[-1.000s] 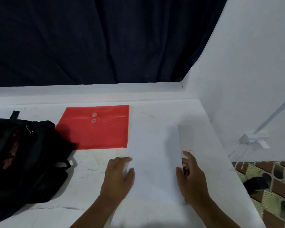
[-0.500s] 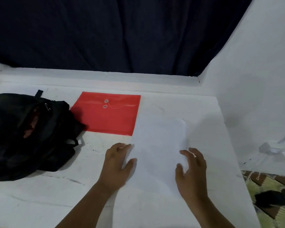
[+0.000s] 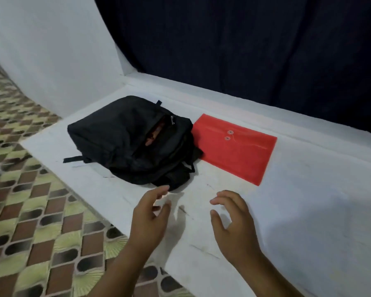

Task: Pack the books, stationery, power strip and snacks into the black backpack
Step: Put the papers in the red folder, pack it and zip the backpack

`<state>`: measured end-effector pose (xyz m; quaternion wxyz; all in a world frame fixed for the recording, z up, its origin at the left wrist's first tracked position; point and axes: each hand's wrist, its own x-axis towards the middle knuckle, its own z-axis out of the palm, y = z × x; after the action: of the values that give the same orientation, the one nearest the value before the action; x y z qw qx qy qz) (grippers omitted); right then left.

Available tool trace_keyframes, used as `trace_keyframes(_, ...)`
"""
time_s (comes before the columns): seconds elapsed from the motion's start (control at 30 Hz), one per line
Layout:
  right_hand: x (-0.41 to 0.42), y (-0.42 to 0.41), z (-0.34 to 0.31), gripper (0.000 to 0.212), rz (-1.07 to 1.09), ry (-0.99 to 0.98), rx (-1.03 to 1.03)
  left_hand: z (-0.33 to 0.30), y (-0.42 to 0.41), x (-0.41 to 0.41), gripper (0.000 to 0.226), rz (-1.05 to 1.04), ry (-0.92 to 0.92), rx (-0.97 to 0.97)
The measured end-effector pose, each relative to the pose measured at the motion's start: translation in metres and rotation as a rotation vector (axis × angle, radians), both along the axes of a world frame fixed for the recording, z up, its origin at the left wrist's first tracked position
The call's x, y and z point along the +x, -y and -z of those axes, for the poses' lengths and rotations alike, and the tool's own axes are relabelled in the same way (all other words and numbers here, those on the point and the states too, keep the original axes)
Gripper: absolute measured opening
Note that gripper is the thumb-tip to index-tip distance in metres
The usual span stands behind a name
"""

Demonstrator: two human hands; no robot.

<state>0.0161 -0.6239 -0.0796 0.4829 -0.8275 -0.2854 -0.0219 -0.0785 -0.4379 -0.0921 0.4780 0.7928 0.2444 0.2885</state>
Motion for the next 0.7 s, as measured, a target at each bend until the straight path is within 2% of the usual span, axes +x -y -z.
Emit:
trace_keyframes(0.33, -0.052, -0.187, -0.003, 0.018, -0.205, 0.055, 0.027, -0.017, -0.174, -0.077, 0.032, -0.140, -0.015, -0.014)
trace_keyframes(0.5, -0.070, -0.272, -0.006, 0.020, -0.176, 0.123, 0.050, -0.021, -0.254, -0.113, 0.034, -0.149, -0.089, 0.002)
trace_keyframes(0.6, -0.071, -0.313, -0.006, 0.034, -0.135, 0.250, -0.039, -0.018, -0.296, -0.122, 0.036, -0.147, -0.176, 0.041)
trace_keyframes(0.7, -0.060, -0.339, -0.007, 0.068, -0.068, 0.350, -0.293, -0.014, -0.321, -0.115, 0.037, -0.156, -0.249, 0.066)
